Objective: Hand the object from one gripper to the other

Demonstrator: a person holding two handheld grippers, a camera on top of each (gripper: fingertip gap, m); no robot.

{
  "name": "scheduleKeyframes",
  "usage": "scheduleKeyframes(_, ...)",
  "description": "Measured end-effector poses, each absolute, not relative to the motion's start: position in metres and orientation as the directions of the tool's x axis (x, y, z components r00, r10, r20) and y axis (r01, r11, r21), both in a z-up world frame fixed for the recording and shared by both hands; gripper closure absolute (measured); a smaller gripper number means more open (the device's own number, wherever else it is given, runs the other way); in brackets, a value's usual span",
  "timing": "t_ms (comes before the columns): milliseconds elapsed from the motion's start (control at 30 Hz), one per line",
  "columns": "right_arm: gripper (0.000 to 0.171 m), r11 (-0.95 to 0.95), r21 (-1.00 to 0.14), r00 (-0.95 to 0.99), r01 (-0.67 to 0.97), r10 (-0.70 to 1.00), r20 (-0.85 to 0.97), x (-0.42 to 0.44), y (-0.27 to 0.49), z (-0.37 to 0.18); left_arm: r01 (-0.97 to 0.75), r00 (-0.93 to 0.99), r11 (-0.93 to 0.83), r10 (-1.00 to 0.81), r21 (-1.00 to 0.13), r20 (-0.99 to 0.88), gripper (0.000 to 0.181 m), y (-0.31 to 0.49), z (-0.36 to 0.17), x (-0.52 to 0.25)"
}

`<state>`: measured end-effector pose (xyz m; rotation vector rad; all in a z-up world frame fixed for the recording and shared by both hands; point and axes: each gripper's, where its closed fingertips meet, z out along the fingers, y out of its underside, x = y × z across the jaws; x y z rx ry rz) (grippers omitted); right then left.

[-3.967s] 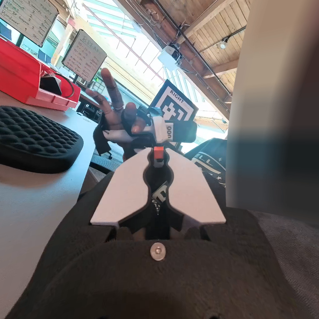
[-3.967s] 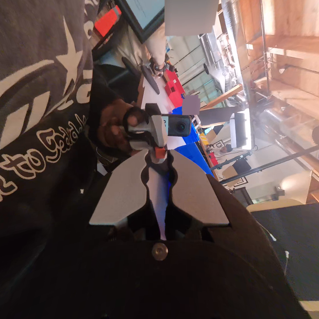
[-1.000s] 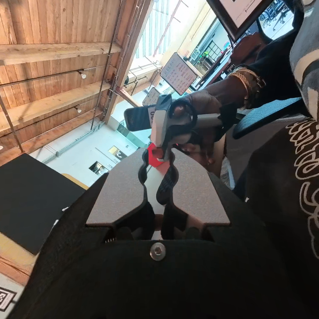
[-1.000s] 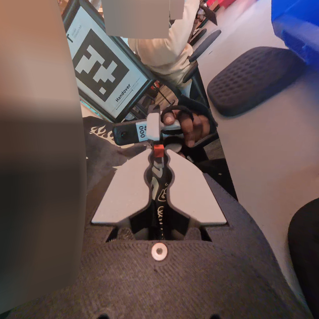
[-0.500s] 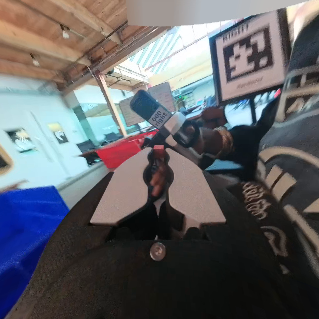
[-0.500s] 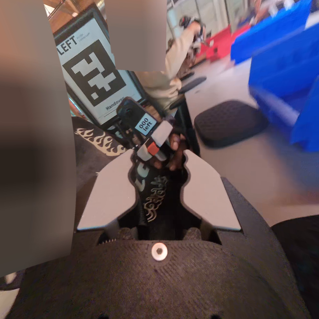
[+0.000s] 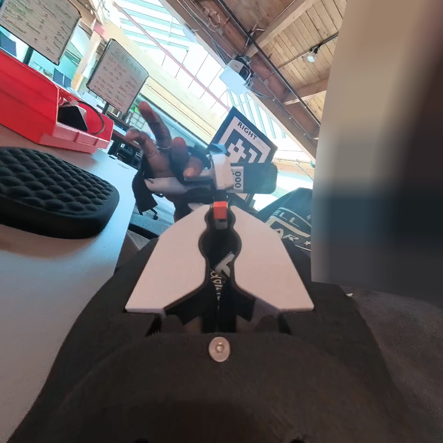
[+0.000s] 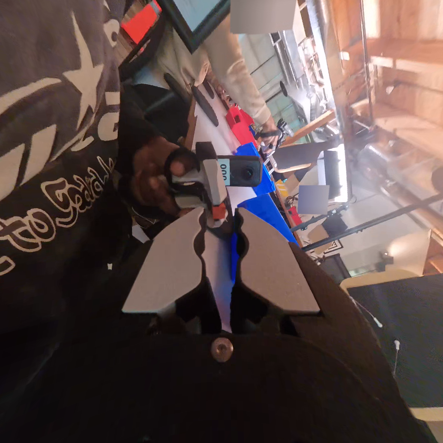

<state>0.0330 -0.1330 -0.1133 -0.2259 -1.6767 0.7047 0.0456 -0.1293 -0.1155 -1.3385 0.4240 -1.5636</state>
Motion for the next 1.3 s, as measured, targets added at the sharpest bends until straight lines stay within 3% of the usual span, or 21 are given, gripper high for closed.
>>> scheduleKeyframes(233,0.161,0.826,-0.522,-0.243,-0.213,0.472,0.847,0.032,-0.135,-0.119,0.430,0.085,-0.466,-0.832,-0.773,0.548,0.172,-0.132,-0.117,0.049)
scheduleKeyframes(367,0.161,0.789,-0.587,-0.276,-0.183,0.531,0.801,0.032,-0.133,-0.117,0.433,0.138,-0.407,-0.852,-0.805,0.505,0.170,-0.130,-0.115,0.049)
scheduleKeyframes(500,0.161,0.554,-0.823,-0.300,-0.123,0.770,0.563,0.030,-0.119,-0.100,0.377,0.433,-0.069,-0.868,-0.924,0.242,0.157,-0.121,-0.108,0.038)
scheduleKeyframes(567,0.161,0.345,-0.937,-0.339,-0.059,0.875,0.344,0.031,-0.110,-0.094,0.233,0.624,0.179,-0.782,-0.956,0.006,0.154,-0.116,-0.104,0.028)
scheduleKeyframes(667,0.160,0.034,-0.998,-0.385,0.051,0.923,0.011,0.031,-0.102,-0.090,-0.052,0.767,0.464,-0.549,-0.884,-0.333,0.151,-0.116,-0.096,0.020)
scheduleKeyframes(800,0.161,-0.300,-0.910,-0.466,0.286,0.786,-0.406,0.032,-0.113,-0.103,-0.234,0.750,0.589,-0.397,-0.773,-0.529,0.149,-0.121,-0.094,0.028)
scheduleKeyframes(900,0.161,-0.437,-0.817,-0.507,0.376,0.641,-0.576,0.033,-0.123,-0.103,-0.335,0.702,0.591,-0.363,-0.734,-0.613,0.152,-0.120,-0.103,0.034)
scheduleKeyframes(1300,0.157,-0.444,-0.755,-0.500,0.482,0.568,-0.654,0.033,-0.133,-0.116,-0.398,0.638,0.588,-0.374,-0.704,-0.673,0.171,-0.120,-0.114,0.045)
